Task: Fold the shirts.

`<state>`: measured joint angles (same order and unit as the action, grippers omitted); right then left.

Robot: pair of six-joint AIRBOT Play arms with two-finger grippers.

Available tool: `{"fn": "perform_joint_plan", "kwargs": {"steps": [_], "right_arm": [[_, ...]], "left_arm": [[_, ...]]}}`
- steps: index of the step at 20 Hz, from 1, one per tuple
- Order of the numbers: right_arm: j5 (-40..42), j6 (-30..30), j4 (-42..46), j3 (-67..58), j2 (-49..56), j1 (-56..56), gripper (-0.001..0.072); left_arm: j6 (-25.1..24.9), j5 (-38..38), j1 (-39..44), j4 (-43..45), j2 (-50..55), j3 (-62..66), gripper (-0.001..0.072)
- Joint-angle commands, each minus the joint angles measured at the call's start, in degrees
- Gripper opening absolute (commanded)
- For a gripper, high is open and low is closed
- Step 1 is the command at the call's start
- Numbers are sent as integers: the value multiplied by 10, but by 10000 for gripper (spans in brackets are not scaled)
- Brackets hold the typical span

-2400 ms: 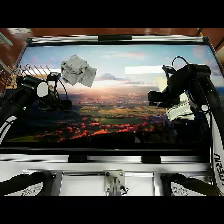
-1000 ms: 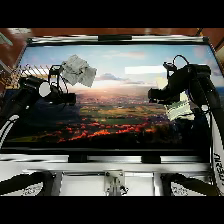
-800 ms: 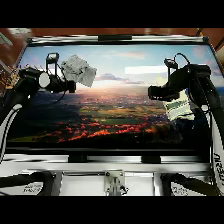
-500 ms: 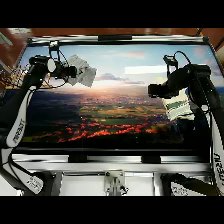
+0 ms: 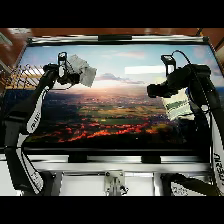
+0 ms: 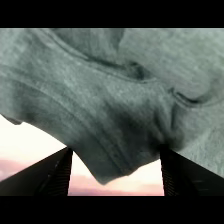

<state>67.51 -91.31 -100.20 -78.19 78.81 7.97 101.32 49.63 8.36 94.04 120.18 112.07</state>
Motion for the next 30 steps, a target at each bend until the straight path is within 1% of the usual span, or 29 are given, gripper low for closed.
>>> {"fn": "perform_joint_plan", "kwargs": {"steps": [1,2,3,4,5,6,7,8,10,13,15,17,19,20,22,23,27,28,29,30], "right_arm": [[-1,-5,-10,0,0,1,507],[-1,-5,-10,0,0,1,507],[-1,-5,-10,0,0,1,508],[-1,-5,-11,0,0,1,508],[-1,-3,-17,0,0,1,508],[-2,9,-33,0,0,1,508],[-3,16,-54,0,0,1,507],[-8,16,-73,0,0,1,508],[-32,16,-97,-10,0,1,508],[-24,14,-86,-68,-19,0,507],[-23,14,-57,-116,-54,1,508],[-24,16,-7,-158,-104,1,507],[-24,38,52,-181,-160,0,508],[-23,55,79,-182,-191,1,507],[1,71,110,-182,-240,1,508],[21,71,119,-182,-257,1,508],[150,71,153,-182,-286,1,508],[181,65,153,-181,-285,1,508],[207,56,153,-176,-284,1,508],[230,47,153,-168,-281,1,508]], "left_arm": [[-1,-30,-1,0,14,3,602],[1,-31,-1,0,14,3,535],[6,-31,-2,0,14,3,313],[10,-31,-2,-1,14,3,146],[10,-26,-2,-8,12,6,61],[9,-10,-1,-22,8,14,36],[1,5,-1,-35,1,26,35],[-17,10,4,-47,-14,39,35],[-48,4,23,-52,-71,55,35],[-102,2,71,-52,-216,55,35],[-107,10,108,-52,-315,54,35],[-97,25,149,-52,-401,54,35],[-59,56,189,-52,-449,47,36],[-49,76,211,-52,-462,35,36],[-45,122,263,-52,-468,2,36],[-35,136,293,-52,-463,-22,35],[17,106,406,-52,-426,-153,38],[32,105,425,-52,-410,-176,126],[48,120,439,-52,-395,-187,440],[53,153,445,-52,-382,-187,693]]}}
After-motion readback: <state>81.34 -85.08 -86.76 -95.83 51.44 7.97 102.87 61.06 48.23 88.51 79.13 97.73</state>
